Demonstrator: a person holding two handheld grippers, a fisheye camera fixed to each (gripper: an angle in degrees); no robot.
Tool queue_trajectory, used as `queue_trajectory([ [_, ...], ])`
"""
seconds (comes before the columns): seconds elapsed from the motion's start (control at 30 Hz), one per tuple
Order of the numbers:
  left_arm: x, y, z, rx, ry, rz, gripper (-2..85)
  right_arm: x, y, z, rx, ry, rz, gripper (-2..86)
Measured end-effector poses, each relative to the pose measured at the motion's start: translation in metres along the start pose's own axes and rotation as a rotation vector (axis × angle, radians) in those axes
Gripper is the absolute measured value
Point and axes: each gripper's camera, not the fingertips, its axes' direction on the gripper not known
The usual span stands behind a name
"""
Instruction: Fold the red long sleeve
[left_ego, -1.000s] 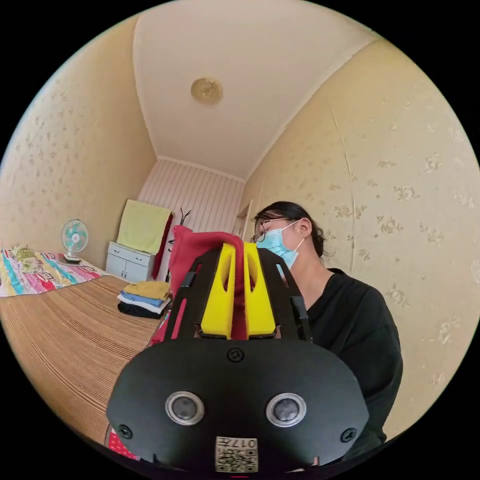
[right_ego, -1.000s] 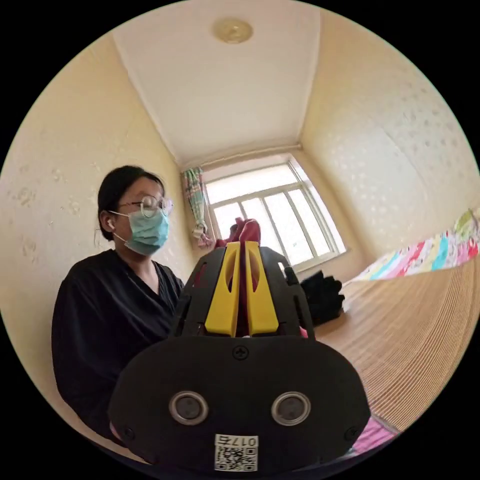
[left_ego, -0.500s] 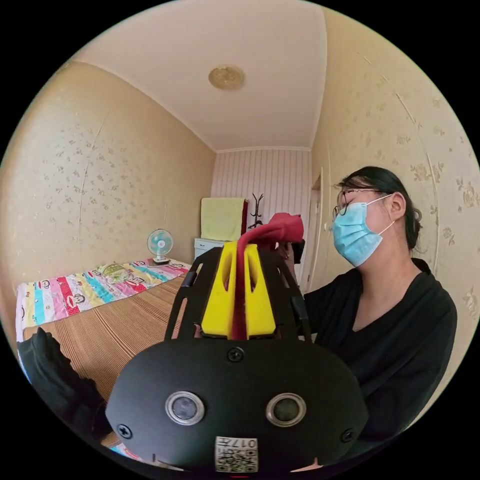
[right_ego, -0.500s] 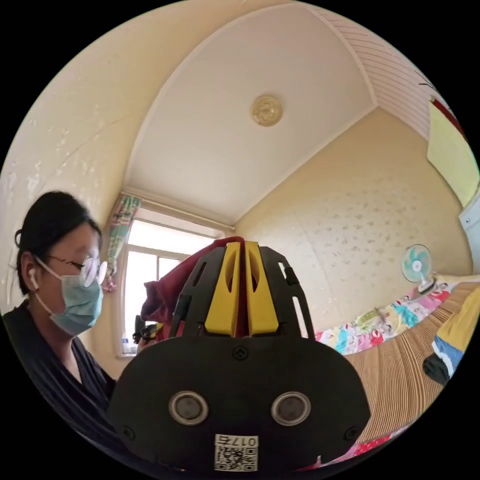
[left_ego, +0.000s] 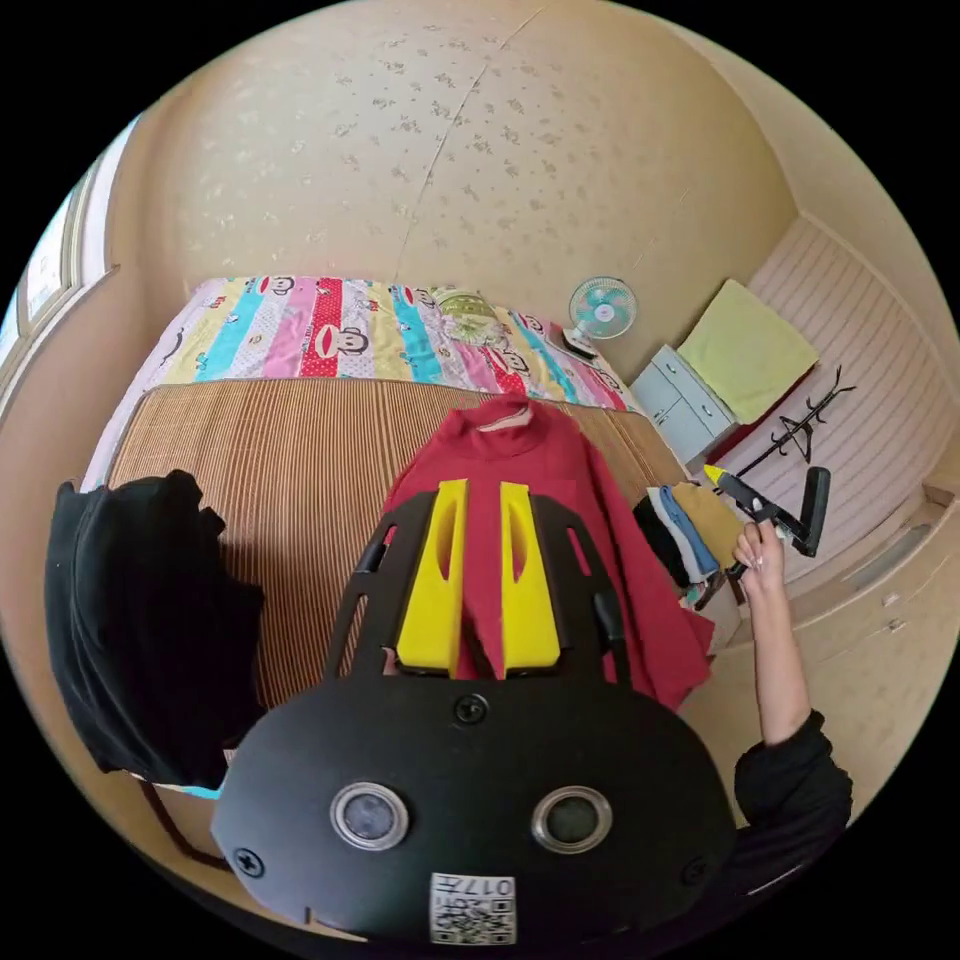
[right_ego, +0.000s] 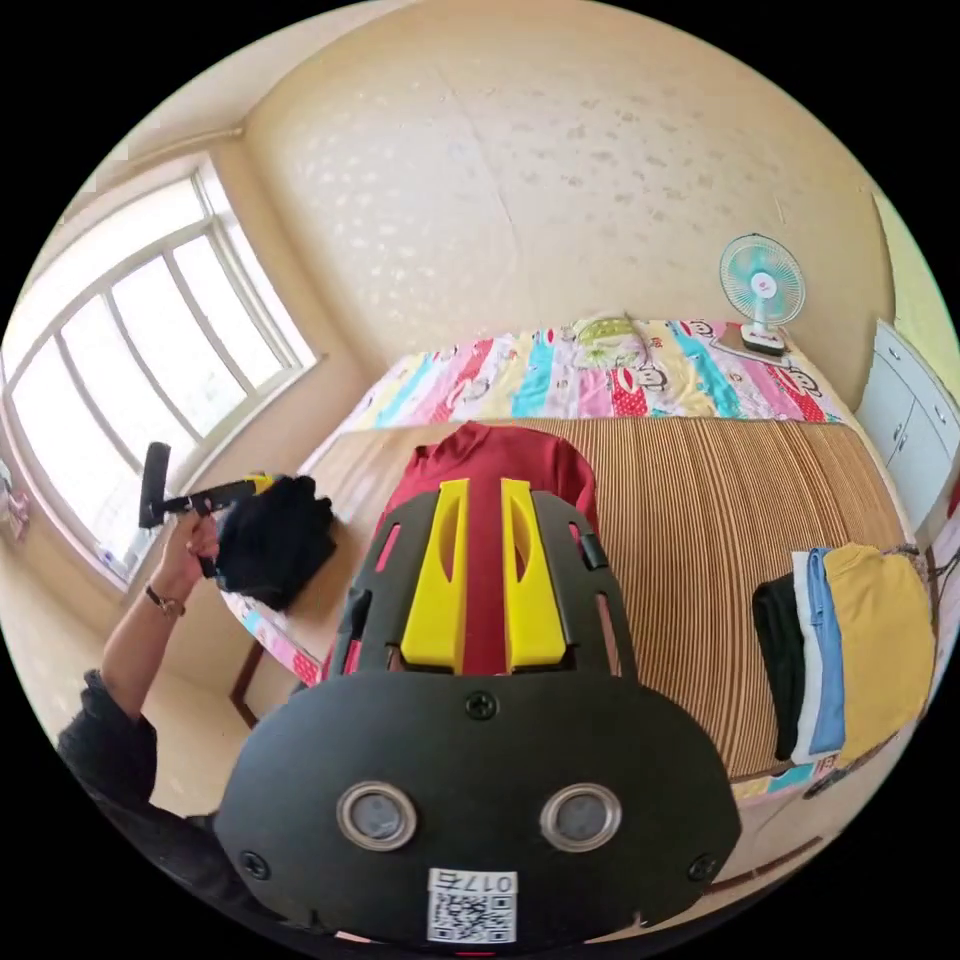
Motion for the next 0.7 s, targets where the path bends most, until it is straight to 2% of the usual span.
queue_trajectory([
  [0.07, -0.011, 0.036, 0.055, -0.088, -0.073, 0.005, 6.9, -0.009, 0.051, 0.073, -0.157, 0.098, -0.087, 6.9],
  [0.13, -0.032, 0.093, 0.128, -0.255, -0.223, -0.021, 8.6, -0.006, 0.098, 0.124, -0.258, 0.118, -0.089, 8.4],
  [0.2, -0.045, 0.139, 0.154, -0.280, -0.279, -0.040, 8.9, -0.002, 0.143, 0.162, -0.342, 0.120, -0.082, 9.9],
  [0.23, -0.050, 0.166, 0.154, -0.235, -0.267, -0.053, 9.1, 0.001, 0.172, 0.175, -0.359, 0.151, -0.067, 10.6],
  [0.37, -0.065, 0.242, 0.141, -0.161, -0.120, -0.180, 10.9, 0.005, 0.258, 0.151, -0.181, 0.228, 0.055, 12.2],
  [0.47, -0.063, 0.300, 0.133, -0.146, -0.057, -0.253, 11.6, 0.002, 0.295, 0.116, -0.024, 0.205, 0.101, 13.3],
  [0.53, -0.054, 0.334, 0.133, -0.151, -0.034, -0.280, 11.9, 0.000, 0.300, 0.118, -0.079, 0.211, 0.073, 12.2],
  [0.63, -0.035, 0.355, 0.135, -0.133, -0.107, -0.243, 8.2, -0.003, 0.292, 0.148, -0.333, 0.289, -0.028, 6.7],
  [0.7, -0.023, 0.350, 0.140, -0.178, -0.231, -0.203, 4.6, -0.006, 0.285, 0.135, -0.296, 0.219, -0.072, 2.6],
])
